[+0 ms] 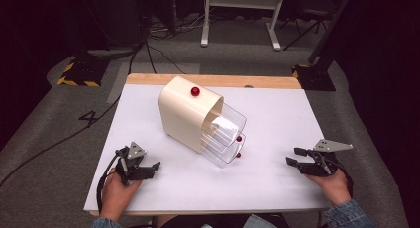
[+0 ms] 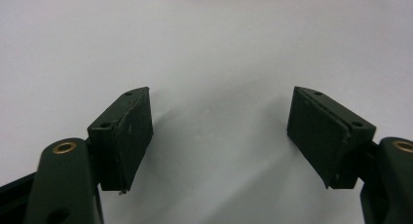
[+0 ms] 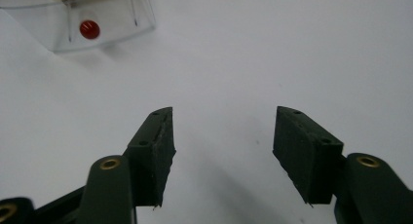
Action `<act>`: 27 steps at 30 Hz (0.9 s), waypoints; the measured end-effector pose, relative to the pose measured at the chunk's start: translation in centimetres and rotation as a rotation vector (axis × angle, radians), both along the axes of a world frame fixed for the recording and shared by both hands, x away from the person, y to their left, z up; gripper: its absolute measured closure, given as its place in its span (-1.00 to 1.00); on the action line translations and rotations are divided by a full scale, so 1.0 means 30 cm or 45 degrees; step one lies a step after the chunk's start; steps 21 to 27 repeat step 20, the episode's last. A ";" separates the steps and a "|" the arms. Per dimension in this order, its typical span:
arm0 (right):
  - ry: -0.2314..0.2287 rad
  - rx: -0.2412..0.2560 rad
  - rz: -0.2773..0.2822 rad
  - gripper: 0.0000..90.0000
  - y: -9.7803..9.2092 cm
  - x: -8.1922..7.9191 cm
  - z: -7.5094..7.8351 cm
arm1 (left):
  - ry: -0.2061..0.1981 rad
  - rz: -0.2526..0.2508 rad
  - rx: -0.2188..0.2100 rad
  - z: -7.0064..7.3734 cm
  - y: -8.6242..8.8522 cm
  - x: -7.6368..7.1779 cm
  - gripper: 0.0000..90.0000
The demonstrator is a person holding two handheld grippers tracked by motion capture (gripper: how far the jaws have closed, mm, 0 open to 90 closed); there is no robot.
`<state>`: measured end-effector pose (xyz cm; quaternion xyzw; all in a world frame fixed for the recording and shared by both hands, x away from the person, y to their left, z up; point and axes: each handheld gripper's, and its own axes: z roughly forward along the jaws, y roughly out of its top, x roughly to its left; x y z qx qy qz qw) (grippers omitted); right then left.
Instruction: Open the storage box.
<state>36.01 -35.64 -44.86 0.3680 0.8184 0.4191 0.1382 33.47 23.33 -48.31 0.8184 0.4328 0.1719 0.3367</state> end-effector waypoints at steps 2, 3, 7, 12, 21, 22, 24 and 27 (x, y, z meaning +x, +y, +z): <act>0.068 -0.026 -0.027 -0.13 -0.019 0.005 -0.022 | 0.002 0.002 -0.002 0.000 0.000 -0.001 -0.44; 0.066 -0.044 -0.034 -0.15 -0.025 0.005 -0.029 | 0.000 0.000 0.000 0.000 0.000 0.000 -0.44; 0.066 -0.095 -0.047 -0.24 -0.035 0.003 -0.057 | 0.001 0.001 0.000 0.000 0.000 0.000 -0.44; 0.013 -0.116 -0.051 -0.28 -0.049 -0.006 -0.104 | 0.002 0.002 -0.001 0.000 0.000 -0.001 -0.44; -0.026 -0.196 -0.127 -0.68 -0.033 -0.012 -0.110 | 0.001 -0.003 0.003 0.001 0.001 0.001 -0.44; -0.026 -0.196 -0.127 -0.68 -0.033 -0.012 -0.110 | 0.001 -0.003 0.003 0.001 0.001 0.001 -0.44; -0.026 -0.196 -0.127 -0.68 -0.033 -0.012 -0.110 | 0.001 -0.003 0.003 0.001 0.001 0.001 -0.44; -0.026 -0.196 -0.127 -0.68 -0.033 -0.012 -0.110 | 0.001 -0.003 0.003 0.001 0.001 0.001 -0.44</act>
